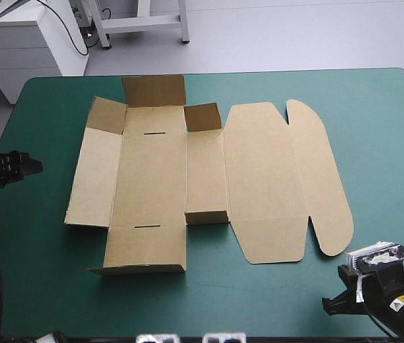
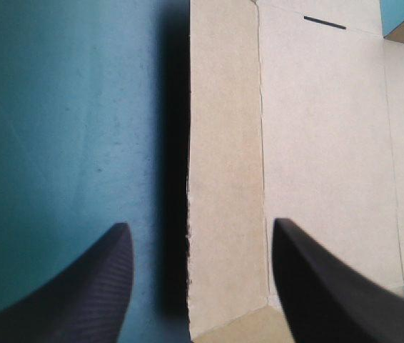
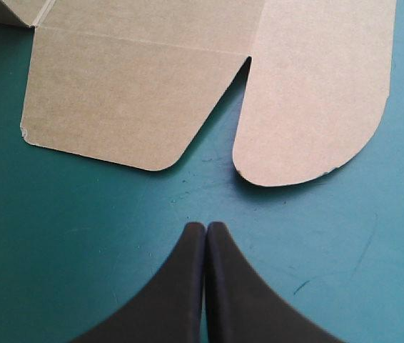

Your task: Fold the box

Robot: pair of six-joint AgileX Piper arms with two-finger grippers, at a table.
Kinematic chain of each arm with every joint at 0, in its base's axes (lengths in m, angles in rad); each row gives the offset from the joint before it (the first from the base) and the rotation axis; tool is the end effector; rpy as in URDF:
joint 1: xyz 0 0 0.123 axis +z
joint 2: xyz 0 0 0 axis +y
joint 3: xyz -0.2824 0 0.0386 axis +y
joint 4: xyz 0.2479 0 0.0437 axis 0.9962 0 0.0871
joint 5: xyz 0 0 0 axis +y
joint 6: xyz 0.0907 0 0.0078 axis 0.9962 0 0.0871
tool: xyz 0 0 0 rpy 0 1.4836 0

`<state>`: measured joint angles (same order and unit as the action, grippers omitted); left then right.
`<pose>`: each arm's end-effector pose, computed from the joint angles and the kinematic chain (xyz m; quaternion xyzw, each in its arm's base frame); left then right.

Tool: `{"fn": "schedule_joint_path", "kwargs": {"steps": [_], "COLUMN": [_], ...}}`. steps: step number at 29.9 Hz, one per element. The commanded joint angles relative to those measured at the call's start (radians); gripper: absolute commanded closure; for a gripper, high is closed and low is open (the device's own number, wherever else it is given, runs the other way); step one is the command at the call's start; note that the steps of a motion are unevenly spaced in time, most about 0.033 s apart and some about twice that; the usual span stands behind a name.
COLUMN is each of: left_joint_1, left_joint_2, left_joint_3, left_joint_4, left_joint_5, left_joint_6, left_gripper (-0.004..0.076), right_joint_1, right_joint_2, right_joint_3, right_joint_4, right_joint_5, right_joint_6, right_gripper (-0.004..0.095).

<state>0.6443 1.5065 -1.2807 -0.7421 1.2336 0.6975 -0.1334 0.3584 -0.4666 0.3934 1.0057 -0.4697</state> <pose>0.2689 0.1294 0.3275 -0.0608 0.9293 -0.2186 0.2914 0.0558 0.0223 0.2681 -0.1170 0.9038 0.0753 0.4046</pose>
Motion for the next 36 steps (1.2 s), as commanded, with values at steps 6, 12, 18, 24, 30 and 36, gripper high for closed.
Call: {"fn": "schedule_joint_path", "kwargs": {"steps": [6,12,18,24,30,36], "left_joint_1": [-0.090,-0.186,-0.228,-0.237,-0.295,-0.318], "left_joint_2": [0.148,0.237,0.310,0.334,0.334,0.334], "left_joint_3": [-0.020,-0.020,-0.020,-0.019,-0.019,-0.019], "left_joint_4": [-0.082,-0.082,-0.084,-0.101,-0.132,-0.121], "left_joint_5": [0.049,0.037,0.019,0.060,0.060,0.047], "left_joint_6": [-0.006,0.051,0.057,0.054,0.054,0.003], "left_gripper": [0.0206,0.0206,0.0206,0.0206,0.0218,0.0500], "right_joint_1": [-0.002,-0.002,-0.002,-0.002,-0.002,-0.002], "right_joint_2": [0.013,0.013,0.013,0.013,0.013,0.013], "right_joint_3": [-0.034,-0.034,-0.034,-0.034,-0.034,-0.034], "right_joint_4": [0.022,0.017,0.017,0.017,0.017,0.017], "right_joint_5": [-0.047,-0.047,-0.047,-0.047,-0.045,-0.045], "right_joint_6": [-0.003,-0.003,-0.003,-0.003,-0.003,-0.003], "right_gripper": [0.0922,0.0922,0.0922,0.0922,0.0922,0.0922]}}
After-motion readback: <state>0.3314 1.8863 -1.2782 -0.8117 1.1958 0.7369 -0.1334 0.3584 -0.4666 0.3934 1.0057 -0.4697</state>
